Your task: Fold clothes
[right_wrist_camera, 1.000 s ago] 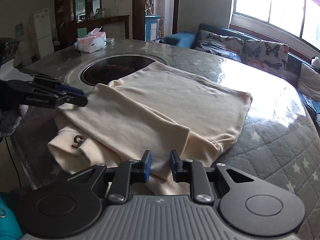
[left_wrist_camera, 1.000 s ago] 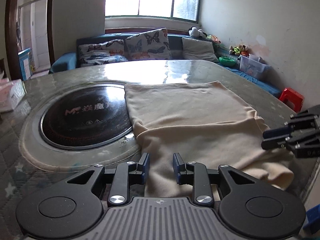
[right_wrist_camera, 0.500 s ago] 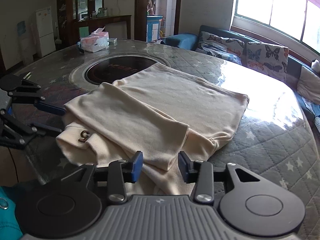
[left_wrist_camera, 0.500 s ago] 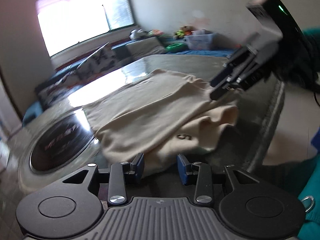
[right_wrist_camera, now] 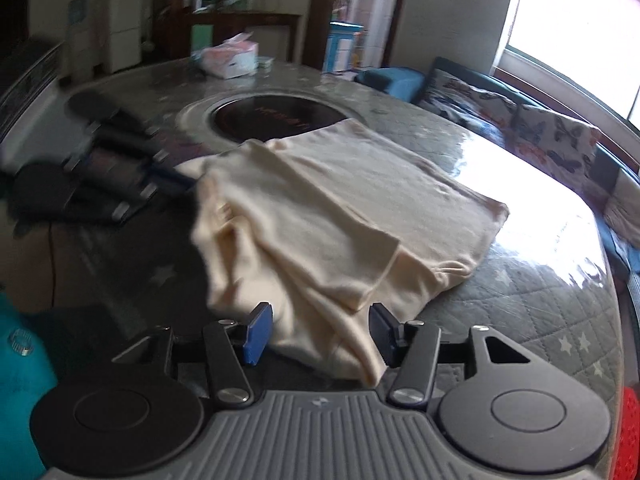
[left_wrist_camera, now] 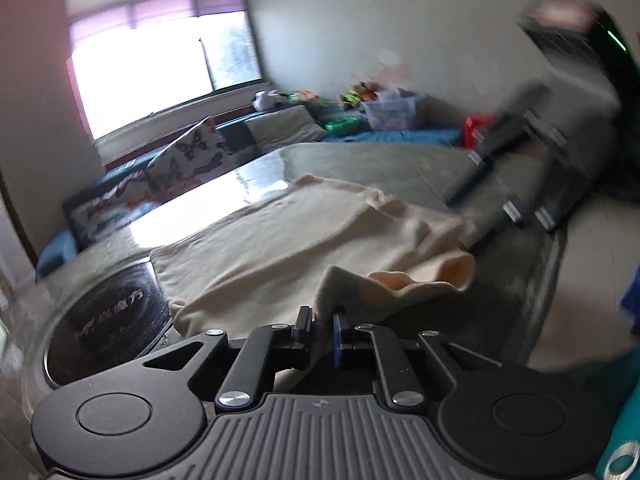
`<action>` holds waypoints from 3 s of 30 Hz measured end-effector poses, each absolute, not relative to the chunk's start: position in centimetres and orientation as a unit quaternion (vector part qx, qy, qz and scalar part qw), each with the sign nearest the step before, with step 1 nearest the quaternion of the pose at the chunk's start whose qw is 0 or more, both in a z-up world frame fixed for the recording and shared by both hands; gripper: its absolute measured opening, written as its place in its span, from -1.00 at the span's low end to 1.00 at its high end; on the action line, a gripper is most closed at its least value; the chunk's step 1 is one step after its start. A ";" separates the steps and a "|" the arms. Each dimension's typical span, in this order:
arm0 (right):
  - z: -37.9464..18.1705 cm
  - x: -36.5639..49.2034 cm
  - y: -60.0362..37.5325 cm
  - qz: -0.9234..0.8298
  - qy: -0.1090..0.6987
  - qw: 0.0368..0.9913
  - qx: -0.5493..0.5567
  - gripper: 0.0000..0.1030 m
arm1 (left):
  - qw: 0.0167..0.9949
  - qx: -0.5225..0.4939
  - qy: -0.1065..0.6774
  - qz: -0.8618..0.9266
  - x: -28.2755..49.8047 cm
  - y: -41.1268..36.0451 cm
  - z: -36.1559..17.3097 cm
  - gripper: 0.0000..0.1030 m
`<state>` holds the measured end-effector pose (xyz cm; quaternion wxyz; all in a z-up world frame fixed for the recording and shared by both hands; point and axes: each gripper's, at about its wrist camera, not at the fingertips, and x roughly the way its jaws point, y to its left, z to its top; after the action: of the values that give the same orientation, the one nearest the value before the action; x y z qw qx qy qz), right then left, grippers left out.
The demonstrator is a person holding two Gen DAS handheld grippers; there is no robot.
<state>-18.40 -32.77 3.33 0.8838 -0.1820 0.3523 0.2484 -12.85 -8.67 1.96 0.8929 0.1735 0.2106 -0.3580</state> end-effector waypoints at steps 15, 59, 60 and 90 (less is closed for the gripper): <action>0.8 -15.1 -30.2 0.273 0.316 0.885 -0.206 -0.14 | 0.898 0.114 0.244 -0.348 -9.1 -8.5 2.7 -0.79; 9.4 -17.5 -31.9 0.291 0.293 0.897 -0.158 -0.81 | 0.912 0.158 0.169 -0.338 -13.7 -5.5 6.8 -0.85; 9.6 -16.5 -31.9 0.289 0.292 0.898 -0.160 -0.81 | 0.914 0.159 0.167 -0.333 -12.5 -5.8 7.0 -0.85; 3.7 -0.7 -36.6 0.142 0.318 0.937 -0.014 -0.33 | 0.936 0.063 0.278 -0.207 4.1 -8.7 4.2 -0.58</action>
<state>-0.71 -36.61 3.69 0.9372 -0.0144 0.3182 0.1422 4.14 -8.68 4.16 0.9359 0.0633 0.2776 -0.2073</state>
